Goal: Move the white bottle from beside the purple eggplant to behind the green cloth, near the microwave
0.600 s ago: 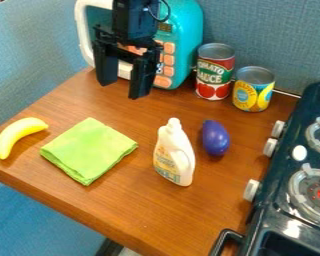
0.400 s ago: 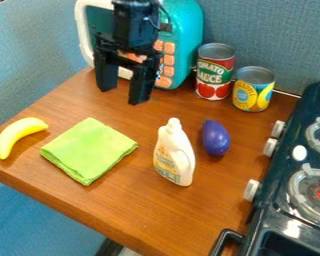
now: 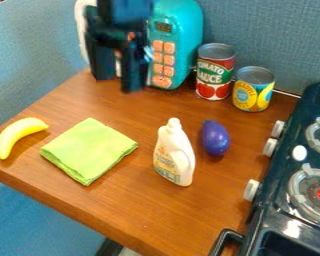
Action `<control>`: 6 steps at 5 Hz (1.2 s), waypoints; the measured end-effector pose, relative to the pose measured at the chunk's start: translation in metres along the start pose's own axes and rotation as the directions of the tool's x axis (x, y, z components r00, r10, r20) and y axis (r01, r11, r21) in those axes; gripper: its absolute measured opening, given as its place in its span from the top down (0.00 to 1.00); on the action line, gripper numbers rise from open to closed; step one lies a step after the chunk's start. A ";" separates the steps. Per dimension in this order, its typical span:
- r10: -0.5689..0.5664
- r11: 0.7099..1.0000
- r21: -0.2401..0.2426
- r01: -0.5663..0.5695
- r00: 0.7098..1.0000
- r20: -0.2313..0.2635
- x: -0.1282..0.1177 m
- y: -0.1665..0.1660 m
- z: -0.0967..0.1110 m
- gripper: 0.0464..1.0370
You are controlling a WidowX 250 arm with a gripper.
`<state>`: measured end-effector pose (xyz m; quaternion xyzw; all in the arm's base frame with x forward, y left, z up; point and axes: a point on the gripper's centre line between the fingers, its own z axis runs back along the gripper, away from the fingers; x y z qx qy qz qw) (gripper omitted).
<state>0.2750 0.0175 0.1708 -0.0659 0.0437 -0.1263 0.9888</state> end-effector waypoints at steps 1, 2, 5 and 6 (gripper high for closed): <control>0.001 1.000 0.007 -0.001 1.000 0.025 -0.013 -0.004 0.009 0.04; 0.007 0.998 0.055 -0.009 0.999 0.041 -0.001 -0.014 -0.006 0.04; -0.029 0.983 0.179 0.037 0.998 -0.049 0.035 -0.041 -0.061 0.04; -0.032 0.978 0.204 0.049 0.996 -0.082 0.043 -0.045 -0.070 0.04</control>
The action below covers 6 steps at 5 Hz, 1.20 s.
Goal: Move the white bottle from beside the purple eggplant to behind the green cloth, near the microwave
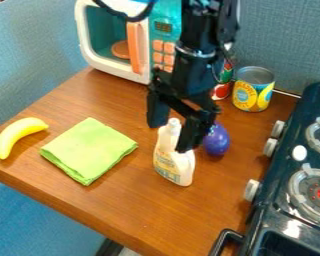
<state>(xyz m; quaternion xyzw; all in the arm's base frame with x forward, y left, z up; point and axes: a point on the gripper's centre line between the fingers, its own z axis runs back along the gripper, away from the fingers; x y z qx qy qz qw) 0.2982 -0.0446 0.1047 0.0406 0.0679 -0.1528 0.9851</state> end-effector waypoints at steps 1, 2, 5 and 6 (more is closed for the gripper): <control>0.029 0.999 0.029 -0.028 0.999 -0.023 0.006 0.005 -0.004 0.04; 0.021 0.999 0.030 -0.020 0.999 -0.031 0.013 0.006 -0.005 0.04; 0.033 0.999 -0.033 -0.034 0.998 -0.050 0.025 0.020 -0.011 0.14; 0.033 0.999 -0.039 -0.035 0.998 -0.052 0.024 0.027 -0.011 0.43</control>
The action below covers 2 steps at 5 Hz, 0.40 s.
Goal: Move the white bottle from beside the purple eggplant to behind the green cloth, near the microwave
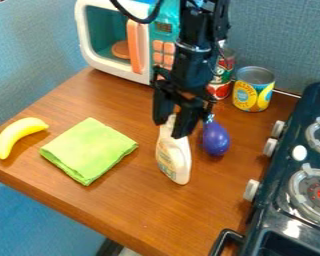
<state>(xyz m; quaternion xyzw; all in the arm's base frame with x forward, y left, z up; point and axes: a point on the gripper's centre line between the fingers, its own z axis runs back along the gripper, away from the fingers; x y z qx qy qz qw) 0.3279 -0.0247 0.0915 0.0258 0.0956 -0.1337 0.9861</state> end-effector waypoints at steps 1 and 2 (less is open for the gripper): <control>0.009 1.000 -0.012 -0.009 1.000 -0.001 -0.001 0.005 0.003 0.65; -0.002 1.000 -0.028 0.002 1.000 -0.018 -0.004 0.005 0.002 0.68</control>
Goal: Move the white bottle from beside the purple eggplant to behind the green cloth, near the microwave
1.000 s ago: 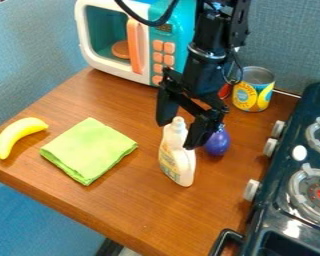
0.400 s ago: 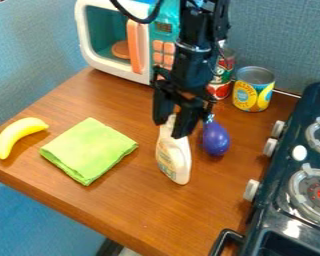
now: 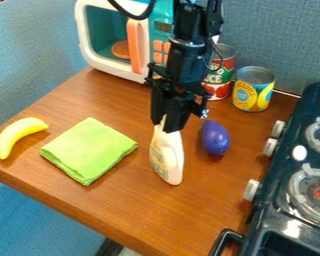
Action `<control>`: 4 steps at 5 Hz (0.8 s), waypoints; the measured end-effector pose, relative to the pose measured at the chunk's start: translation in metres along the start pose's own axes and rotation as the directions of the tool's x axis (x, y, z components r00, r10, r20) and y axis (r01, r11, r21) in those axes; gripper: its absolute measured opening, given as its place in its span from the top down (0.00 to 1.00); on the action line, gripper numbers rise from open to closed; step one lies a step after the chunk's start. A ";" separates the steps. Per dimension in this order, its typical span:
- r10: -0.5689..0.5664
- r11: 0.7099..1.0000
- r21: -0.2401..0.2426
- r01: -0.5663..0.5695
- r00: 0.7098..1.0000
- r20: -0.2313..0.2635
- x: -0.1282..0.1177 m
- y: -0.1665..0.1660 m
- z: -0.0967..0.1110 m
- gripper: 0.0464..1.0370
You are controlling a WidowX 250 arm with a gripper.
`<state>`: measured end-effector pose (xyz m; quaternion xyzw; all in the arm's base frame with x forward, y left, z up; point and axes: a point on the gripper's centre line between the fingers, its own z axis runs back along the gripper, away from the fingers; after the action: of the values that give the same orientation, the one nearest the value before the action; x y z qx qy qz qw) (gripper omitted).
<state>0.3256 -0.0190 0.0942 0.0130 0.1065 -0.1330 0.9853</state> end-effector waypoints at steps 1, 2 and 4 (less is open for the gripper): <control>0.012 0.999 -0.037 -0.013 1.000 -0.020 -0.006 0.010 0.004 0.68; 0.083 0.993 -0.082 -0.087 0.995 -0.049 -0.017 0.030 0.018 0.68; 0.237 0.963 -0.135 -0.234 0.971 0.005 -0.019 0.100 0.055 0.68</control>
<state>0.3459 0.0794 0.1513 -0.0415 0.1024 -0.0075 0.9938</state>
